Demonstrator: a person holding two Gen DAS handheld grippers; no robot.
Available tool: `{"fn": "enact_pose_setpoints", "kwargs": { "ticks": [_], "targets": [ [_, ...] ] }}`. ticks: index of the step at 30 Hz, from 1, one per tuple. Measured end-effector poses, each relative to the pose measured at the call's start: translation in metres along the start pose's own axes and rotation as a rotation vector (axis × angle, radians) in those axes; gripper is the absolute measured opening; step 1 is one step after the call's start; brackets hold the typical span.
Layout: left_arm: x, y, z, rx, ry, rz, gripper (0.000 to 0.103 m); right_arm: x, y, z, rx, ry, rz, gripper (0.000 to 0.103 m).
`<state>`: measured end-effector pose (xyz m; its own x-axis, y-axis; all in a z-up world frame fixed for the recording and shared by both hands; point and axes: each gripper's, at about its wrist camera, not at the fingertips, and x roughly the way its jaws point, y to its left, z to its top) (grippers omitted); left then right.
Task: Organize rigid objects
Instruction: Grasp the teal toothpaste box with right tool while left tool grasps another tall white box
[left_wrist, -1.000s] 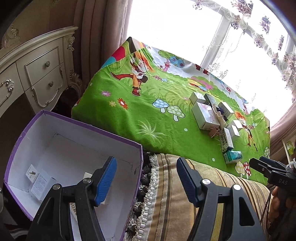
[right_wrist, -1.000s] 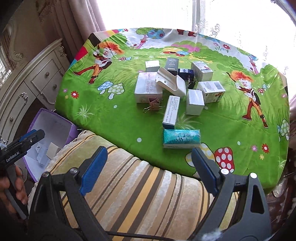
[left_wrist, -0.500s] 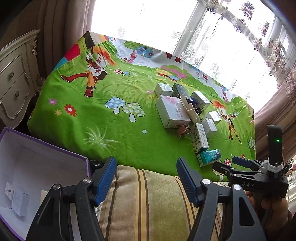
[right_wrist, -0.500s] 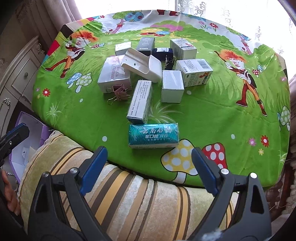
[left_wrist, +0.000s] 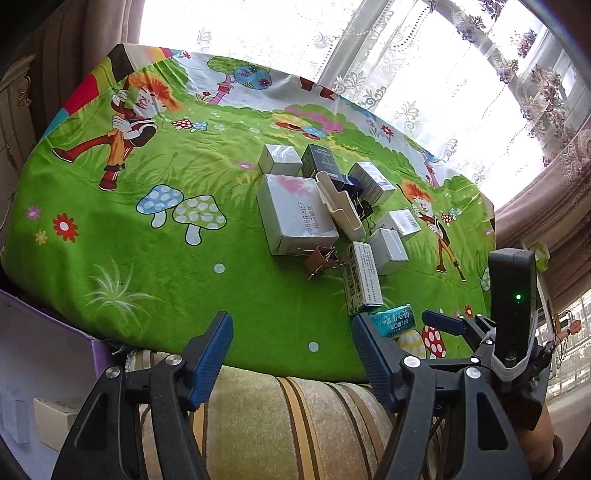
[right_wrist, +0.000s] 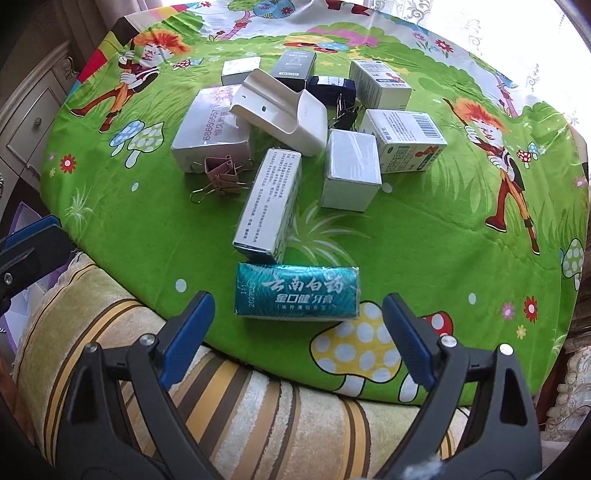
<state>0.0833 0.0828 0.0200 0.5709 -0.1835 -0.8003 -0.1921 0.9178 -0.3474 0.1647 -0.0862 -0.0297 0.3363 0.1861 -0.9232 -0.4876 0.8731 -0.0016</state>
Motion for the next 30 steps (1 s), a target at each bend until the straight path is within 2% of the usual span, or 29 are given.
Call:
{"fn": "enact_pose_setpoints", "kwargs": {
  "ticks": [3,6,9,13,20,23,26,30],
  "targets": [
    [0.007,-0.009,0.003,0.02,0.012,0.005,0.068,0.008,-0.003,0.004,0.003,0.012,-0.002,0.092],
    [0.014,-0.018,0.007,0.035,0.023,0.015,0.068,0.016,-0.006,0.005,0.005,0.033,0.01,0.076],
    [0.024,-0.026,0.01,0.046,0.039,0.02,0.068,0.019,-0.011,0.003,0.021,0.032,0.04,0.076],
    [0.039,-0.038,0.013,0.051,0.069,0.02,0.068,0.012,-0.024,0.002,0.061,0.0,0.033,0.076],
    [0.07,-0.067,0.016,0.079,0.13,0.023,0.068,-0.008,-0.067,-0.005,0.228,-0.097,-0.034,0.076],
    [0.083,-0.077,0.019,0.084,0.149,0.034,0.066,-0.013,-0.084,-0.007,0.29,-0.127,-0.036,0.076],
    [0.095,-0.085,0.021,0.093,0.167,0.047,0.061,-0.017,-0.095,-0.009,0.334,-0.145,-0.05,0.075],
    [0.109,-0.092,0.021,0.106,0.19,0.07,0.048,-0.019,-0.111,-0.012,0.389,-0.164,-0.033,0.076]
  ]
}}
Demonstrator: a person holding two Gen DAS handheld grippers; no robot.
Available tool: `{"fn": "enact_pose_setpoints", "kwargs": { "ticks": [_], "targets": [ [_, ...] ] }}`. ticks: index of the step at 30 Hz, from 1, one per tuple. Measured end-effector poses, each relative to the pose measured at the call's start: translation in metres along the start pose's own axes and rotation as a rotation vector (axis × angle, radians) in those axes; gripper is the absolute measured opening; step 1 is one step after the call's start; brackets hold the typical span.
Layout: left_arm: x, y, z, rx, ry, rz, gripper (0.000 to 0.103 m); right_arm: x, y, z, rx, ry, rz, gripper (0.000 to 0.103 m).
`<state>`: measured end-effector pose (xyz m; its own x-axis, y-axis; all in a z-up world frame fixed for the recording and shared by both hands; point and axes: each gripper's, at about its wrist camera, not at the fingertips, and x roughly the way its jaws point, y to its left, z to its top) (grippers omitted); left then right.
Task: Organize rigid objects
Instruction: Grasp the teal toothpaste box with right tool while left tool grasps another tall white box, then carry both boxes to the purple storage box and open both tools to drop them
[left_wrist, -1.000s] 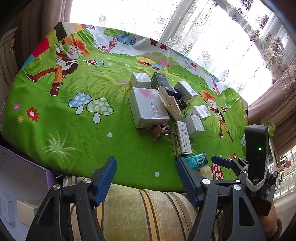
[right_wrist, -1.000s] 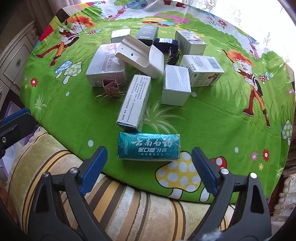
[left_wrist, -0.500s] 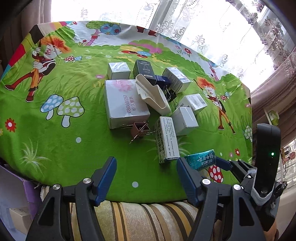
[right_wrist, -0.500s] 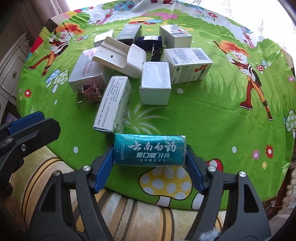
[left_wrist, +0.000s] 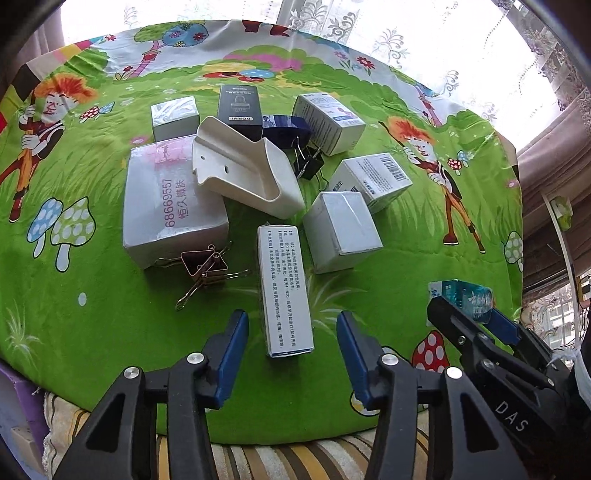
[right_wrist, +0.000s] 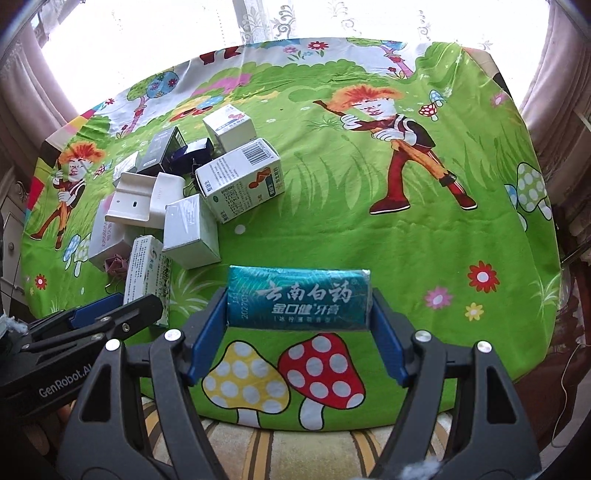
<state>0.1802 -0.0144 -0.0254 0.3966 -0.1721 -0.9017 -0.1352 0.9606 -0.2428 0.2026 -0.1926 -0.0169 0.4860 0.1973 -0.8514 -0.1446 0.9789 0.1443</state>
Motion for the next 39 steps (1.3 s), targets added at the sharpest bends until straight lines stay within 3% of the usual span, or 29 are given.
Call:
{"fn": "enact_pose_setpoints", "kwargs": {
  "ticks": [5,8,28,39],
  "targets": [
    [0.011,-0.005,0.003,0.01,0.018,0.007,0.031,0.0,-0.008,0.0,0.024,-0.012,0.013,0.076],
    [0.009,-0.006,0.002,0.018,0.008,0.001,0.026,-0.002,-0.007,-0.001,0.014,-0.018,0.026,0.076],
    [-0.058,0.015,-0.031,-0.01,-0.113,-0.065,0.026,-0.042,0.02,-0.013,-0.069,-0.095,0.024,0.076],
    [-0.098,0.05,-0.057,-0.063,-0.188,-0.005,0.026,-0.067,0.069,-0.033,-0.169,-0.1,0.082,0.076]
  ]
}}
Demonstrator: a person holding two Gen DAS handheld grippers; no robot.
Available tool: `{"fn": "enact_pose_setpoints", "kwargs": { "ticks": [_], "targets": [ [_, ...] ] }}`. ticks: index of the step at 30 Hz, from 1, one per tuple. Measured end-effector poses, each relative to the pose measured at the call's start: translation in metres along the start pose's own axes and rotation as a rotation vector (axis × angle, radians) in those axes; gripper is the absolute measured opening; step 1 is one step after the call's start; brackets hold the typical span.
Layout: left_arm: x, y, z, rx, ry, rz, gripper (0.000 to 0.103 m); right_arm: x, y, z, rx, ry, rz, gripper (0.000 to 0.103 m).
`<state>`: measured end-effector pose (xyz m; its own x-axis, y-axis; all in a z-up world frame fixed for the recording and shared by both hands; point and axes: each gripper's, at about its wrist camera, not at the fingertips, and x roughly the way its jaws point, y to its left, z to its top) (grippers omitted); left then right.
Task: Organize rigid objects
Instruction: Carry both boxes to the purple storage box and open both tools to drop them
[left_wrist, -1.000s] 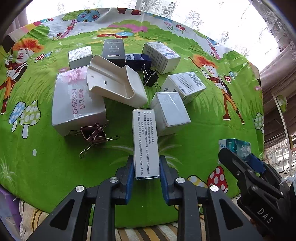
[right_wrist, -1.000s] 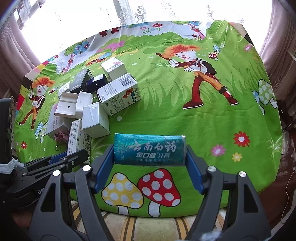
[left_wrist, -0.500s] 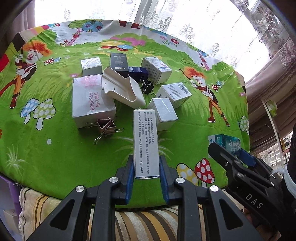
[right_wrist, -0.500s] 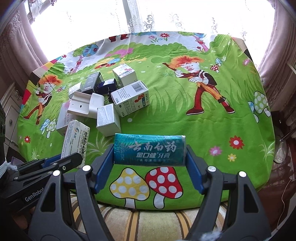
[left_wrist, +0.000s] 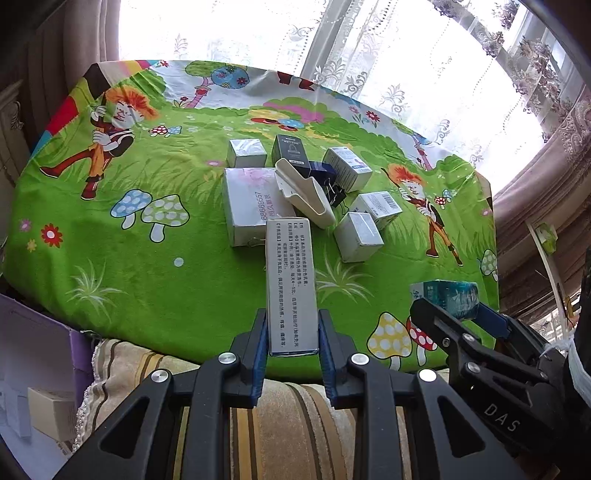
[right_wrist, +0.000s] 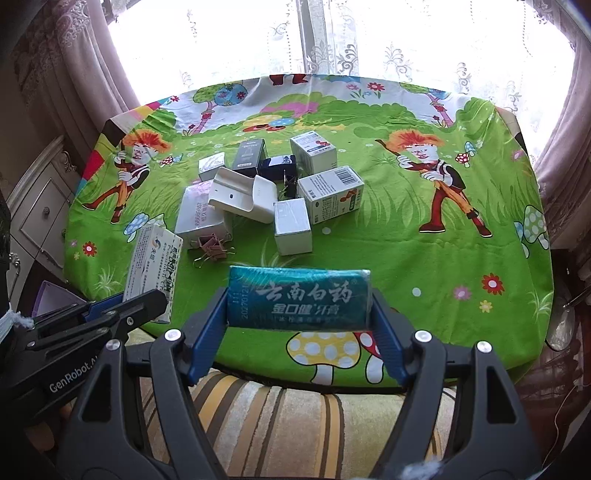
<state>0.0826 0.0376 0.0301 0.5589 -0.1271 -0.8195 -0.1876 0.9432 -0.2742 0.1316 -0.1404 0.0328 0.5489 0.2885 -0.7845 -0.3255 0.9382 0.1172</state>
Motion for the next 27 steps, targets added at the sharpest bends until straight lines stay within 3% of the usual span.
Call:
{"fn": "enact_pose_setpoints", "kwargs": {
  "ticks": [27],
  "targets": [
    [-0.086,0.175,-0.053,-0.3,-0.132,0.168,0.026,-0.025,0.153,-0.022,-0.298,0.049,0.154,0.076]
  ]
}}
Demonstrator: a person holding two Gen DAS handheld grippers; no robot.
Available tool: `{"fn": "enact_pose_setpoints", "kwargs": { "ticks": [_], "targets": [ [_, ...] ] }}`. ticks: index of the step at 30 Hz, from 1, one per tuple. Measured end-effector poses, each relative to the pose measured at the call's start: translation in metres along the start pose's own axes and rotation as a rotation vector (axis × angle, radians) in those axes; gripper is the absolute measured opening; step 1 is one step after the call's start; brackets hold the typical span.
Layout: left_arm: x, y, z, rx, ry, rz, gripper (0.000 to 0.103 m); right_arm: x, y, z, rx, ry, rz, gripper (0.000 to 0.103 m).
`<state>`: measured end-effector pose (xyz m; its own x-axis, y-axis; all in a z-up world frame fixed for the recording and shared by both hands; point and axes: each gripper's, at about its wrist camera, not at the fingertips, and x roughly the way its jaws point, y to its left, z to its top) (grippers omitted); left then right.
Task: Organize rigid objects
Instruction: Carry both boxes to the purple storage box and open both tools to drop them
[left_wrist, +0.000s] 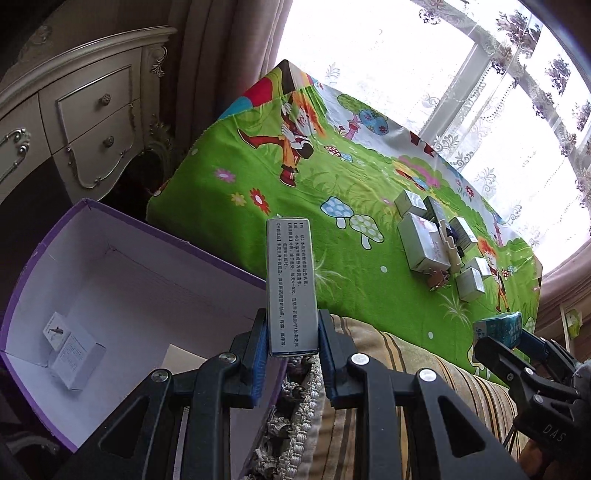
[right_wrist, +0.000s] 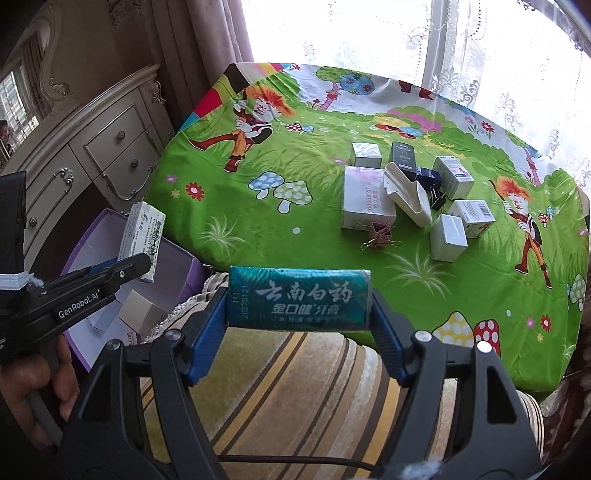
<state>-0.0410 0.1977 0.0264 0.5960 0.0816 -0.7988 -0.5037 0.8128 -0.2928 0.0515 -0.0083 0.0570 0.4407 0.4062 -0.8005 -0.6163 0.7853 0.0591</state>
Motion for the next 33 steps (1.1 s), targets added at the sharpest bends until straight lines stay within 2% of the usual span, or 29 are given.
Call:
{"fn": "enact_pose_setpoints", "kwargs": {
  "ticks": [21,26,29,33],
  "targets": [
    [-0.008,0.102,0.002,-0.218,-0.042,0.079,0.026,0.03,0.121,0.009,-0.28,0.067,0.113,0.076],
    [-0.006,0.115,0.003,-0.256,-0.038,0.093,0.027,0.034,0.149,-0.002,-0.367,0.094,0.18,0.076],
    [-0.003,0.119,0.002,-0.273,-0.025,0.1,0.032,0.036,0.164,-0.013,-0.43,0.133,0.242,0.077],
    [-0.001,0.117,0.0,-0.273,-0.016,0.097,0.037,0.042,0.165,-0.019,-0.446,0.152,0.234,0.084]
  ]
}}
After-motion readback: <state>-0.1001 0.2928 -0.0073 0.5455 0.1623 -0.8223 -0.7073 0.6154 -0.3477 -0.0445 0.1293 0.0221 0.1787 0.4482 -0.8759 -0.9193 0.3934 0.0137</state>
